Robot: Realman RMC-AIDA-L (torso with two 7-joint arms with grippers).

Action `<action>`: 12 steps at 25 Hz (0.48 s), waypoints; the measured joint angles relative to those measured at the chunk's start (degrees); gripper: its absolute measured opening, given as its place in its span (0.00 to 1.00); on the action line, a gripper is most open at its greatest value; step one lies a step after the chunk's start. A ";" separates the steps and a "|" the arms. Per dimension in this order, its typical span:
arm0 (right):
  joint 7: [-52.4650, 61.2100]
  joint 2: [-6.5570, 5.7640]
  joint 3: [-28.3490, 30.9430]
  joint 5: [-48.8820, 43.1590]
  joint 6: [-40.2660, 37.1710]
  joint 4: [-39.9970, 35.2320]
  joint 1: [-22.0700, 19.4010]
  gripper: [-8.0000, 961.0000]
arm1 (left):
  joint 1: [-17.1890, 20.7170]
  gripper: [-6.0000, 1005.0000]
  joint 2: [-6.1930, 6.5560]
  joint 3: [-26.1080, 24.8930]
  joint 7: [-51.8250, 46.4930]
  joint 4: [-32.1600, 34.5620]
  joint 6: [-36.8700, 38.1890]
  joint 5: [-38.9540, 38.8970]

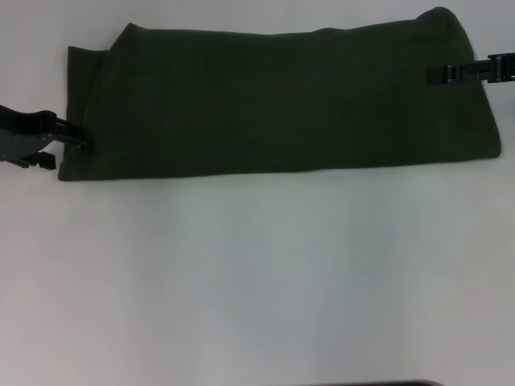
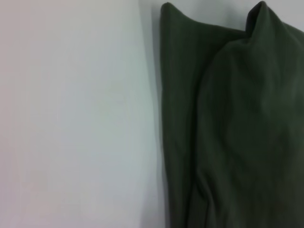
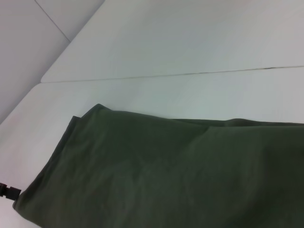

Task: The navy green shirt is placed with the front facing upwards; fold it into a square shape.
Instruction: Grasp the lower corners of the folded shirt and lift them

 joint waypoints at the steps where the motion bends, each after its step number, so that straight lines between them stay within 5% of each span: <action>1: 0.00 0.01 0.00 0.00 0.01 0.00 -0.01 0.96 | -0.01 0.78 -0.02 0.07 -0.05 0.02 0.14 0.14; 12: -0.03 0.10 0.19 0.01 -0.19 0.00 0.11 0.96 | -0.46 0.78 -1.18 0.42 0.28 0.62 0.81 0.19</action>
